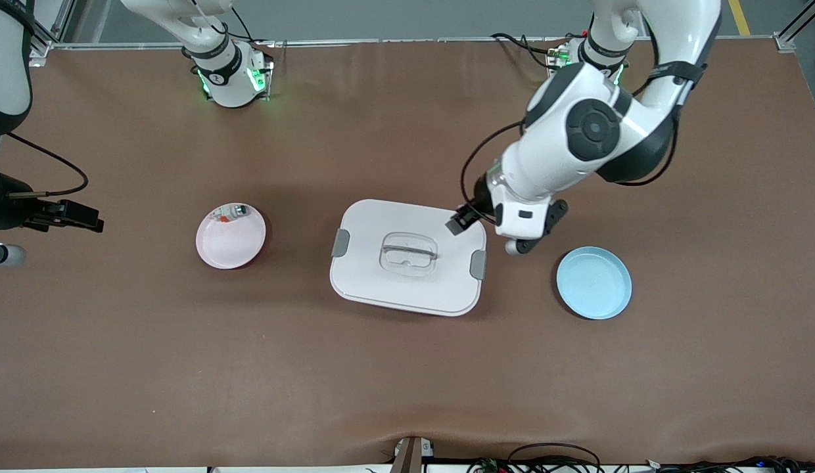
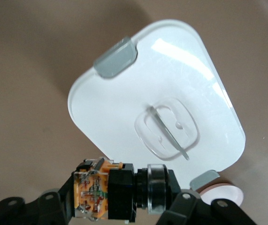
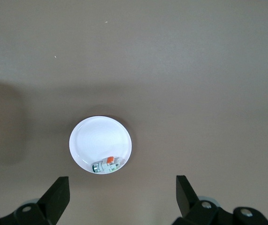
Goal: Transfer orange switch to right arm and place
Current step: 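Carry the switch over the white box while the right gripper reaches in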
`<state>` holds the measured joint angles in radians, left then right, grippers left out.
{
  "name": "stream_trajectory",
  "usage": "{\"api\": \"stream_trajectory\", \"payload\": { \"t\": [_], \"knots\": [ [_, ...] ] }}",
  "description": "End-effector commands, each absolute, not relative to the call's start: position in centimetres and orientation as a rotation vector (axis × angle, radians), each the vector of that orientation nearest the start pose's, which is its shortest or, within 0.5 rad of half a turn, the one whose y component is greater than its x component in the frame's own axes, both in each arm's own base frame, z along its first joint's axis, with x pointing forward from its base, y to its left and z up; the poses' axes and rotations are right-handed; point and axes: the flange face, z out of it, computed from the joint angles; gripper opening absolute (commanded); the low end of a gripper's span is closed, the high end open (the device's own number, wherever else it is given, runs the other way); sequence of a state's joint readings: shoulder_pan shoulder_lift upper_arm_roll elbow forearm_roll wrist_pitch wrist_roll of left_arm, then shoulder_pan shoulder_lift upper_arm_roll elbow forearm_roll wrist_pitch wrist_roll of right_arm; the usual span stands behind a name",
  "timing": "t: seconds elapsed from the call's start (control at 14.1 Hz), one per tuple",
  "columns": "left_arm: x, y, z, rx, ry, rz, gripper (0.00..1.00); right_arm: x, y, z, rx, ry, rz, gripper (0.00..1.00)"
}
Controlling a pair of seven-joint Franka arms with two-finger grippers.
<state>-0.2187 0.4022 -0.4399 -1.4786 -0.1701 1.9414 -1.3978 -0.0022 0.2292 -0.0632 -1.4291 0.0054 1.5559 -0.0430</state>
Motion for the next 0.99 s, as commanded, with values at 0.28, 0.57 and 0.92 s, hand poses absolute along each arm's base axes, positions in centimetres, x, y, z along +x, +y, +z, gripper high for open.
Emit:
{"api": "stream_trajectory", "payload": {
  "t": [0.28,0.57,0.92],
  "knots": [
    [53.5,-45.2,50.8,-2.888,-1.776,0.55,0.0,61.9,-2.1,52.6,-2.974,0.062,0.253,1.0],
    [52.7,-47.4,51.5,-2.777,-1.962,0.618,0.0,60.5,-1.7,51.5,-2.647,0.199,0.172,1.0],
    [52.2,-48.7,51.5,-2.626,-2.135,0.659,0.0,53.1,3.9,50.1,-2.307,0.387,-0.037,1.0]
  ]
}}
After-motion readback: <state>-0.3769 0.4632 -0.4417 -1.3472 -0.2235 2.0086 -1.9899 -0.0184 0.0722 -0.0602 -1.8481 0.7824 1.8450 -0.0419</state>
